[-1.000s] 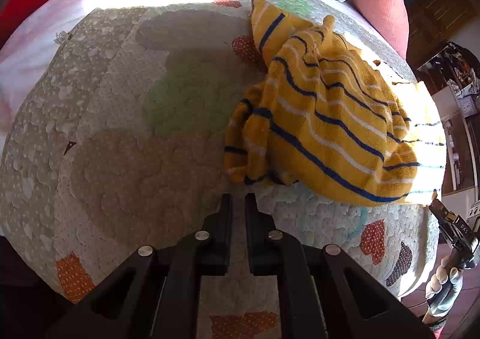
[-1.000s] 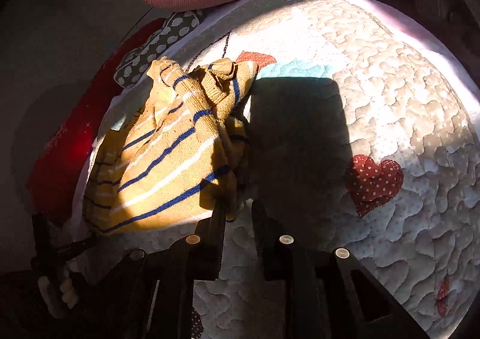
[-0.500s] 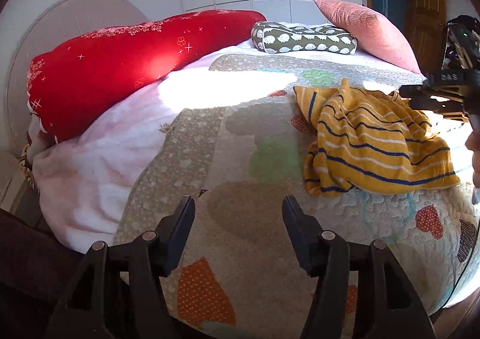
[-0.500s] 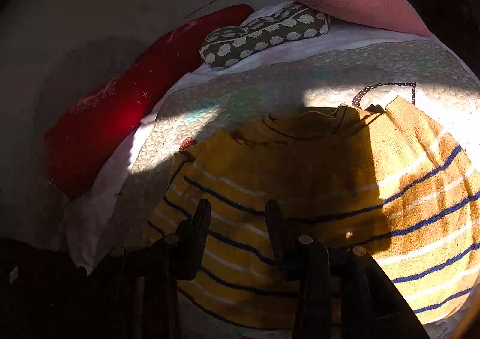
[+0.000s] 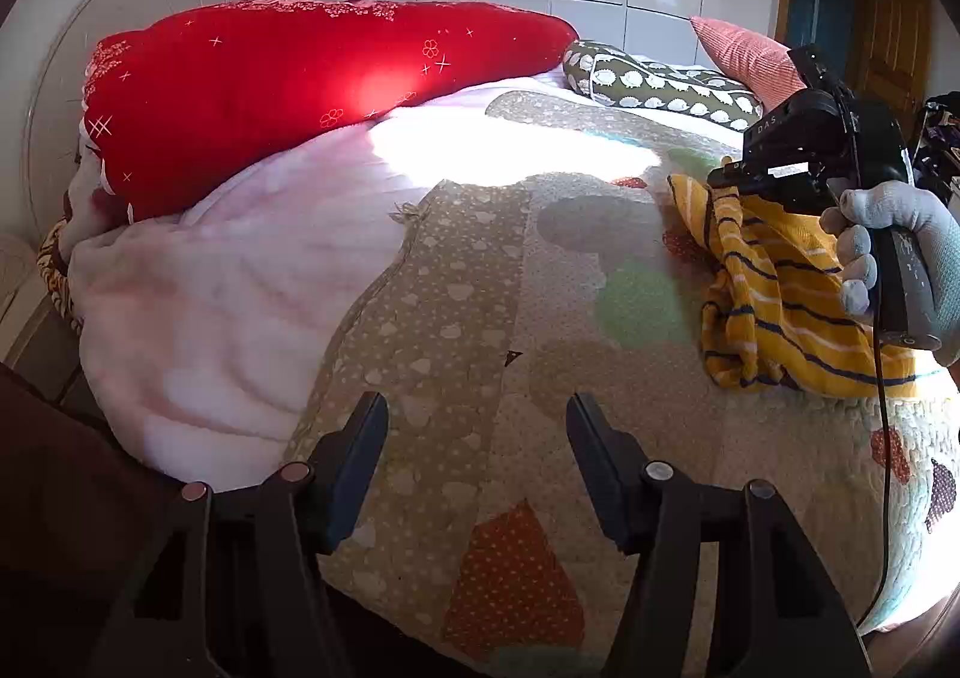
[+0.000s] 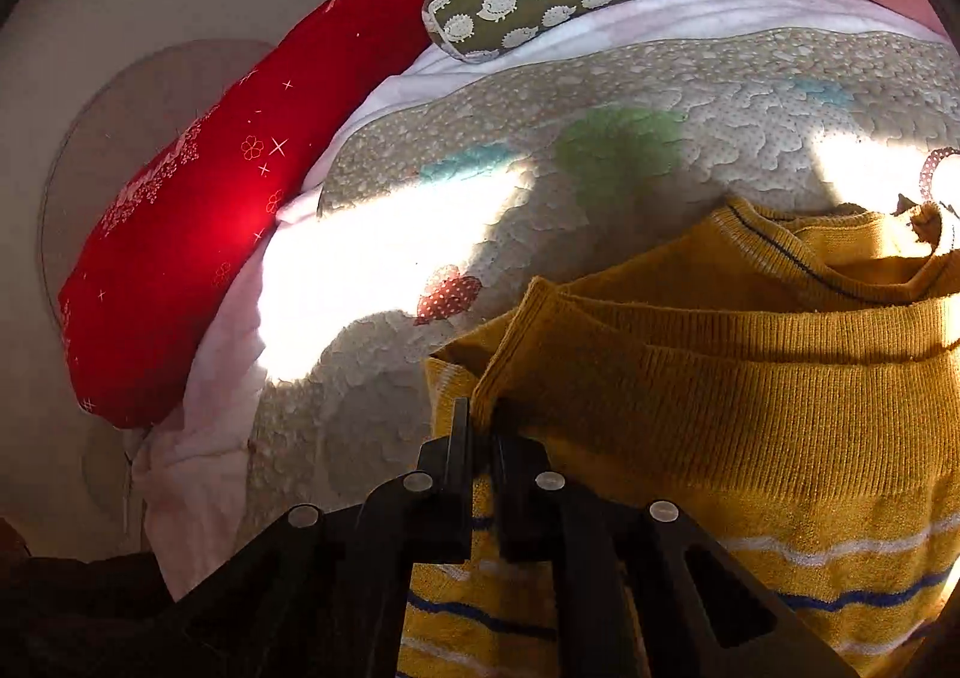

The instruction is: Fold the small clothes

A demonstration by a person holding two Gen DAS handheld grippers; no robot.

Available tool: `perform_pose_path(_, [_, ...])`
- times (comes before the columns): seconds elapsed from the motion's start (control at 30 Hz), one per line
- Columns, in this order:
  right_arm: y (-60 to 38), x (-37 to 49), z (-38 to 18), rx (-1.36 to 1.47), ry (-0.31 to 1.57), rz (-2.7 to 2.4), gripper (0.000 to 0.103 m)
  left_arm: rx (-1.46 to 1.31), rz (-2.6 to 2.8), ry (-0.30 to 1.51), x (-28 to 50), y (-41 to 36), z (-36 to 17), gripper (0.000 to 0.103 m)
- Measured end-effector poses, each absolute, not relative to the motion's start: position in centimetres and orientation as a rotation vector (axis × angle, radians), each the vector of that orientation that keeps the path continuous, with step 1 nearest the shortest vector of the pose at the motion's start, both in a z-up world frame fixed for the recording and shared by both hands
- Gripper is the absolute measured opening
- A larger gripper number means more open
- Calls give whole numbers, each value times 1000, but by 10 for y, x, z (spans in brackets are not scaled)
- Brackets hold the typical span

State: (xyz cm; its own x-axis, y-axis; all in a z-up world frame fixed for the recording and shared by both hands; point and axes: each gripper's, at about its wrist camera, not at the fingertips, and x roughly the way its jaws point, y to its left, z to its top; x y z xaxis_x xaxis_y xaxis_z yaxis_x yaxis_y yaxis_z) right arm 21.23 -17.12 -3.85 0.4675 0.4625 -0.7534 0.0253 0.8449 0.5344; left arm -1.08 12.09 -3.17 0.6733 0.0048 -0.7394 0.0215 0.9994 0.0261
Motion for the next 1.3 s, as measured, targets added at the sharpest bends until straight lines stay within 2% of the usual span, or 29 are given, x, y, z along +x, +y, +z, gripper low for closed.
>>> perform_pose_path(0.1, [-154,226,-46,527,1086,311,13,-4,-6,854,-8,126,-35,61])
perform_pose_path(0.13, [-149,230,-53,525,1115,317,30,-15,-6,861,-8,127,-35,61])
perform_pose_path(0.17, [-145,232,-61,527,1147,326,41,-22,-7,867,-8,128,-36,61])
perform_pose_path(0.2, [-140,232,-66,530,1161,338,47,-24,-6,870,-9,128,-36,61])
perform_pose_path(0.33, [-131,206,-34,434,1007,365,49,-7,1,865,-12,126,-33,61])
perform_pose_path(0.47, [-161,182,-17,397,957,341,49,1,-21,857,-15,116,-26,61])
perform_pose_path(0.73, [-352,154,-39,529,976,1,49,12,-81,895,-17,85,-25,61])
perform_pose_path(0.87, [-457,131,-45,748,882,-144,49,-5,-133,924,-15,65,-20,61])
perform_pose_path(0.97, [-501,108,-37,840,806,-235,51,31,-166,913,-12,44,-11,61])
perform_pose_path(1.13, [-498,73,-4,868,716,-69,51,36,-273,929,20,1,0,64])
perform_pose_path(1.3, [-450,50,-2,813,749,140,52,16,-292,1020,73,-35,-28,65])
